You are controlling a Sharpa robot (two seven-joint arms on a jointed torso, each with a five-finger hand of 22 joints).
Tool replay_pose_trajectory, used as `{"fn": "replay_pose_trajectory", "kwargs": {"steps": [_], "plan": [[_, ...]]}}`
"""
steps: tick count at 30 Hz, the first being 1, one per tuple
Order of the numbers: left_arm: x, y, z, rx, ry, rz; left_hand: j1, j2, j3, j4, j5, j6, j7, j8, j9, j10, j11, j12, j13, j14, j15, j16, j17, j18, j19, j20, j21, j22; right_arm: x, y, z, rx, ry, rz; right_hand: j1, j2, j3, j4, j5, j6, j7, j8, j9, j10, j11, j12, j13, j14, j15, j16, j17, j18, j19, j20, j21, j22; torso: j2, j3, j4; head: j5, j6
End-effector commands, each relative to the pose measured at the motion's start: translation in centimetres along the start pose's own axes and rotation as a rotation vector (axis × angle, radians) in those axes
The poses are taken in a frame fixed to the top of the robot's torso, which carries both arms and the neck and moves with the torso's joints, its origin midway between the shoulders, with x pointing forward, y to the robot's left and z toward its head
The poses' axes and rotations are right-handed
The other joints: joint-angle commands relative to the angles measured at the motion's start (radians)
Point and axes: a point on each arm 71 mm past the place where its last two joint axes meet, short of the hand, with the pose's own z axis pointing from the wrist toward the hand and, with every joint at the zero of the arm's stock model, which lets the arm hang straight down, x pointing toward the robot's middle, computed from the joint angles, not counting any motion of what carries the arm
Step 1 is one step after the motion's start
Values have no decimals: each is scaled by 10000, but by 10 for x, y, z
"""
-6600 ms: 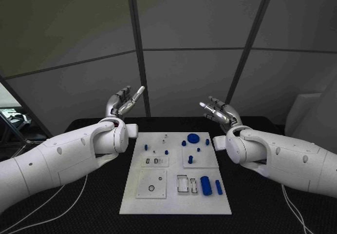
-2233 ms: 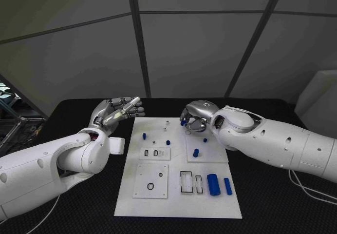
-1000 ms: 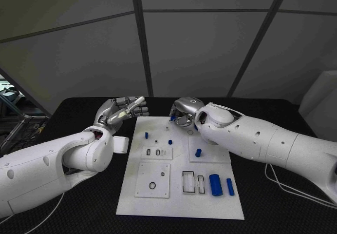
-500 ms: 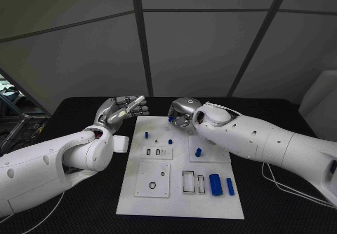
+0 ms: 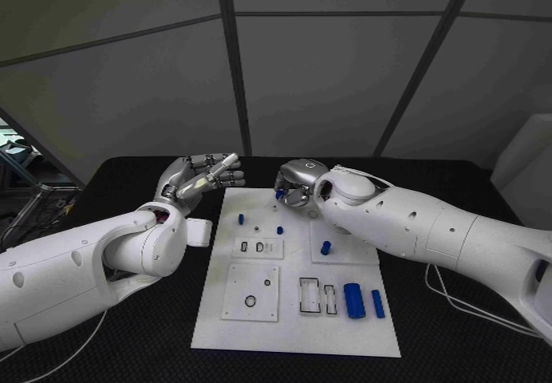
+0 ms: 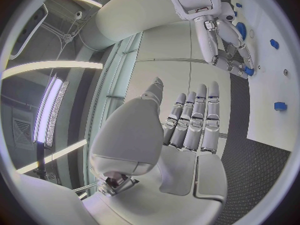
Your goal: Assemble the parts on the task board
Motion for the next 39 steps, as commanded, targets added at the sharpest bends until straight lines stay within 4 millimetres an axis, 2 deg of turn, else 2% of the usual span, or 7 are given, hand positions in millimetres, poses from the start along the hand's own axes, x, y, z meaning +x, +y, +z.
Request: {"fn": "replay_pose_trajectory", "kwargs": {"steps": [1,12,18,27,31,34,39], "plan": [[1,-2,1,67,135,-24,-72,66,-13,-63,-44,-67,270,-65,-11,-46,-2,-36,-14,-9,59,-63,12,-162,-42,29,54,17,1,-1,0,-38,237,-96,-73,-148,40,101,-71,-221,58,-73,-27,-463,97,-21,-75,380,124,44,0,-76,-45,124,27,-17,-9,3,-17,13,-9],[0,-2,1,58,120,-10,-80,68,-17,-69,-44,-73,274,-73,-11,-55,3,-45,-14,-15,63,-72,13,-163,-58,31,55,18,-7,-6,-11,-32,-498,2,120,-410,-542,149,-203,-1981,65,-44,-21,-2556,343,159,-44,93,326,-535,-1021,209,-994,351,-862,-1490,-19,18,-12,22,10],[-4,-2,1,29,43,36,-93,71,-22,-70,-44,-83,281,-84,-12,-69,9,-56,-15,-28,69,-85,12,-165,-74,34,54,18,-21,-26,-43,-15,-1008,310,133,-389,-787,253,49,-1707,133,43,29,-2209,299,552,2,114,293,-513,-1012,177,-848,329,-789,-1346,-33,19,-80,69,48],[-9,0,4,-6,-38,78,-93,71,-22,-75,-44,-87,281,-89,-12,-74,11,-60,-15,-34,71,-90,12,-167,-82,36,53,17,-42,-71,-86,898,-1124,1702,-180,-549,-1077,691,211,-1189,94,147,51,-256,25,1738,296,237,119,-231,-616,45,-387,233,-375,-604,-93,123,-269,96,136],[-9,0,5,-11,-43,78,-92,72,-22,-77,-43,-87,281,-89,-12,-73,10,-60,-15,-34,71,-91,12,-167,-85,37,54,17,-41,-85,-96,1376,-545,1896,-639,-1081,-2305,1210,655,-1395,-118,11,2,827,-237,2740,920,407,-113,231,99,-79,63,15,14,42,-107,150,-317,73,142],[-9,1,5,-16,-40,75,-92,72,-22,-77,-43,-87,281,-89,-12,-73,10,-60,-15,-34,71,-91,12,-167,-85,37,54,17,-38,-92,-100,1676,-95,1858,41,-737,-4036,1971,858,-1487,-172,72,24,473,-358,4397,2392,566,-204,860,1106,-217,532,-133,454,772,-104,139,-292,33,146],[-7,2,7,-26,40,27,-89,75,-20,-82,-42,-84,278,-89,-11,-71,10,-60,-14,-33,72,-92,13,-167,-89,37,54,18,-33,-97,-98,1953,470,1746,829,-671,-4997,3134,802,-1566,-134,191,33,240,-243,8620,6627,732,-131,1535,2332,-367,955,-41,920,1573,-81,137,-270,-32,218]]}}
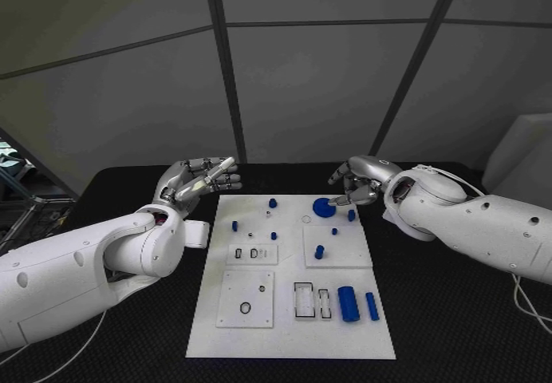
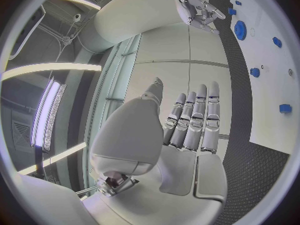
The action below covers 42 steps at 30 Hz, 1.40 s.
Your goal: Assemble the parts on the task board
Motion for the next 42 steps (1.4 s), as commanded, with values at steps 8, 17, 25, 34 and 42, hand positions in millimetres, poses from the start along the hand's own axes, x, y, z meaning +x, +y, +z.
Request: {"fn": "replay_pose_trajectory", "kwargs": {"steps": [8,17,25,34,42], "plan": [[5,0,2,30,343,-143,-39,42,14,-65,-41,-84,275,-51,-10,-71,9,-61,-13,11,34,-56,19,-165,-59,1,56,13,13,0,14,381,1275,62,584,30,-397,1019,17,-165,162,177,4,590,98,3956,4553,869,178,531,1747,-315,423,144,492,843,28,-6,29,-42,-34],[5,0,2,19,353,-147,-33,49,19,-73,-41,-86,273,-55,-10,-74,8,-64,-13,18,33,-54,22,-164,-64,1,58,14,18,3,23,351,1393,7,710,182,-361,976,150,-135,168,252,14,814,112,4499,5239,901,202,613,1933,-336,476,171,585,992,21,-7,22,-79,-42],[4,0,2,-5,359,-148,-36,52,19,-73,-41,-87,274,-56,-10,-76,8,-65,-13,21,33,-53,23,-164,-65,1,59,14,21,5,25,330,1600,-165,801,319,-354,889,282,6,146,383,32,1398,101,5330,6340,973,204,757,2298,-389,634,178,756,1295,24,-14,23,-55,-60],[3,0,2,-25,321,-186,-67,69,13,-63,-43,-93,277,-66,-10,-85,10,-74,-13,36,32,-51,30,-161,-74,3,65,17,23,4,26,399,1841,-415,879,421,-334,796,272,127,120,468,42,1657,81,5670,6809,989,192,787,2376,-405,678,172,814,1393,29,-4,27,-56,-96],[3,0,2,-52,270,-248,-73,72,12,-61,-43,-95,278,-67,-10,-87,10,-75,-13,38,32,-50,31,-161,-75,3,66,18,25,3,27,475,2082,-536,1006,533,-282,664,271,193,107,513,38,1795,69,5854,7069,999,184,806,2428,-415,702,164,851,1458,34,12,12,-45,-98]]}}
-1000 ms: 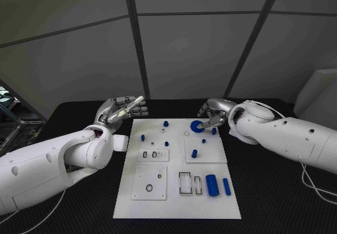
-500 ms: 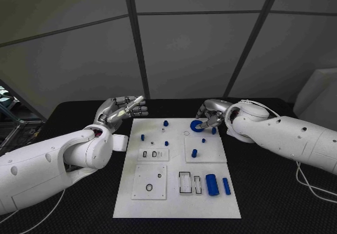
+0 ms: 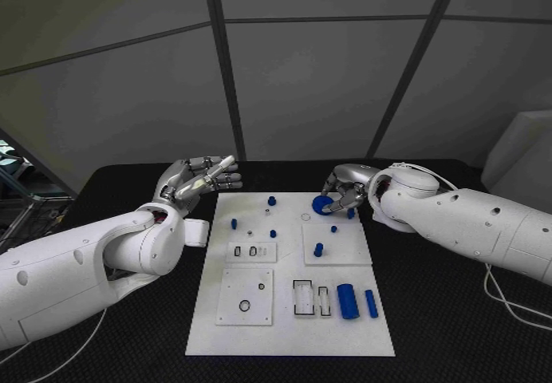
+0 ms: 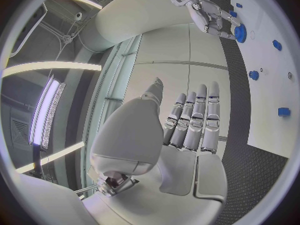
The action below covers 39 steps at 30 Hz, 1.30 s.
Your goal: Assemble the parts on the task board
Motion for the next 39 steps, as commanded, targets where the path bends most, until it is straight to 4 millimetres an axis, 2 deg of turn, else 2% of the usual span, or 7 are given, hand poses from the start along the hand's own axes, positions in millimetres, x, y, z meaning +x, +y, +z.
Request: {"fn": "replay_pose_trajectory", "kwargs": {"steps": [1,5,14,18,23,28,39], "plan": [[2,-1,0,34,97,-119,-30,29,-17,-33,-43,-95,279,-67,-10,-87,11,-25,-13,38,31,-55,10,-160,-76,3,66,10,1,1,0,41,299,-221,95,80,21,-128,29,96,18,37,6,83,-1,73,177,998,33,64,2437,-108,69,-7,51,32,8,13,-7,-1,7],[3,-1,0,26,125,-141,-30,29,-17,-33,-43,-95,279,-67,-10,-87,11,-25,-13,38,31,-55,10,-160,-76,3,66,10,1,1,1,54,284,-280,310,230,212,-333,-440,146,17,66,-10,86,-3,110,257,1005,30,76,2470,-117,86,-13,83,89,3,11,0,-15,3],[3,-1,0,10,125,-145,-38,34,-19,-32,-44,-97,280,-71,-10,-90,12,-28,-13,42,31,-55,12,-159,-79,4,69,11,0,8,4,-46,-15,-777,702,491,632,-675,-754,410,-12,198,3,341,-35,366,646,1023,8,105,2554,-135,140,-25,144,206,-2,20,1,-21,7],[3,-1,0,5,119,-142,-38,34,-19,-32,-44,-97,280,-71,-10,-90,12,-28,-13,42,31,-55,12,-159,-79,4,69,11,0,10,5,-55,-144,-917,915,611,938,-838,-1203,532,-40,235,-4,354,-65,379,686,1024,-19,108,2562,-136,141,-51,153,221,0,16,-2,-16,-3],[3,-1,0,0,119,-142,-38,34,-19,-32,-44,-97,280,-71,-10,-90,12,-28,-13,42,31,-55,12,-159,-79,4,69,11,0,13,5,-101,-154,-979,859,595,1053,-847,-1165,664,-73,285,5,406,-90,426,762,1026,-35,111,2571,-144,163,-63,173,262,-2,16,-9,-11,-13],[3,-1,0,-30,117,-141,-38,34,-19,-32,-44,-97,280,-71,-10,-90,12,-28,-13,42,31,-55,12,-159,-79,4,69,11,-1,17,3,-260,-310,-826,590,484,1176,-766,-833,742,-114,285,-8,394,-123,410,763,1023,-67,107,2558,-144,162,-91,178,271,1,16,-5,3,1],[2,-1,0,-104,70,-115,-36,52,-15,-47,-43,-108,289,-83,-10,-104,18,-39,-14,44,33,-60,16,-158,-88,6,77,14,-14,43,-9,-572,-2138,-360,514,533,1689,-818,-349,918,-192,303,24,459,-201,444,853,1040,-134,132,2631,-187,309,-156,283,489,-9,12,1,58,35]]}}
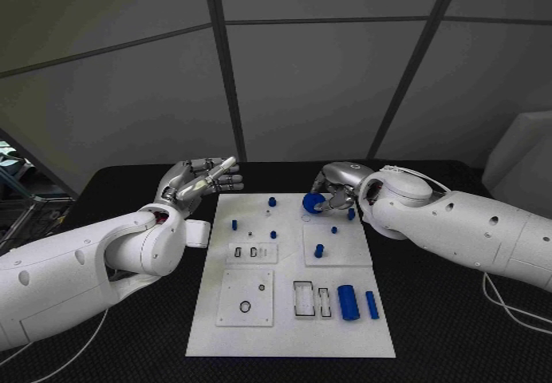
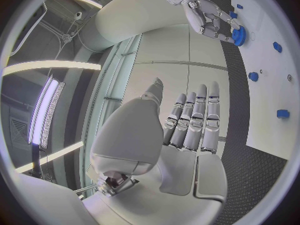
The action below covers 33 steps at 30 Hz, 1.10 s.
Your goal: Assemble the parts on the task board
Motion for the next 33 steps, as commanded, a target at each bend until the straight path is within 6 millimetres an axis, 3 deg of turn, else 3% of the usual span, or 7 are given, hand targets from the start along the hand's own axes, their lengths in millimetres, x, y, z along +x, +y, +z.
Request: {"fn": "replay_pose_trajectory", "kwargs": {"steps": [1,8,19,33], "plan": [[0,-1,0,3,57,-36,-38,54,-15,-47,-43,-34,289,-47,-10,-68,-19,-39,-14,44,32,-61,10,-158,-88,6,37,8,-11,9,-2,101,-1247,163,-57,62,129,-9,156,181,-128,30,54,56,-9,61,852,1041,-61,42,2634,-191,83,0,46,53,4,7,4,46,-1],[1,-1,0,-24,90,-52,-27,61,-10,-58,-42,-37,291,-50,-10,-71,-17,-42,-14,44,33,-63,12,-158,-91,7,39,10,-12,38,-1,-505,-1430,192,-152,-57,261,-19,279,120,-106,-38,42,5,5,-1,790,1041,-56,42,2634,-204,123,-4,73,111,19,-3,-5,110,28],[2,-1,0,-44,122,-69,0,66,-2,-91,-43,-47,297,-61,-10,-86,-12,-53,-15,33,38,-75,13,-159,-102,10,45,12,-1,79,20,-1154,-1190,142,-184,-85,298,-18,288,106,-98,-59,40,-9,12,-17,775,1041,-50,42,2634,-215,156,-1,96,160,22,5,19,171,-33],[6,-1,0,-17,157,-89,0,66,-2,-91,-43,-47,297,-61,-10,-86,-12,-53,-15,33,38,-75,13,-159,-102,10,45,12,20,93,40,-1360,-475,-161,-187,-116,340,-39,281,94,-93,-77,38,-16,16,-26,768,1041,-48,42,2634,-218,167,1,103,176,22,6,21,184,-71]]}}
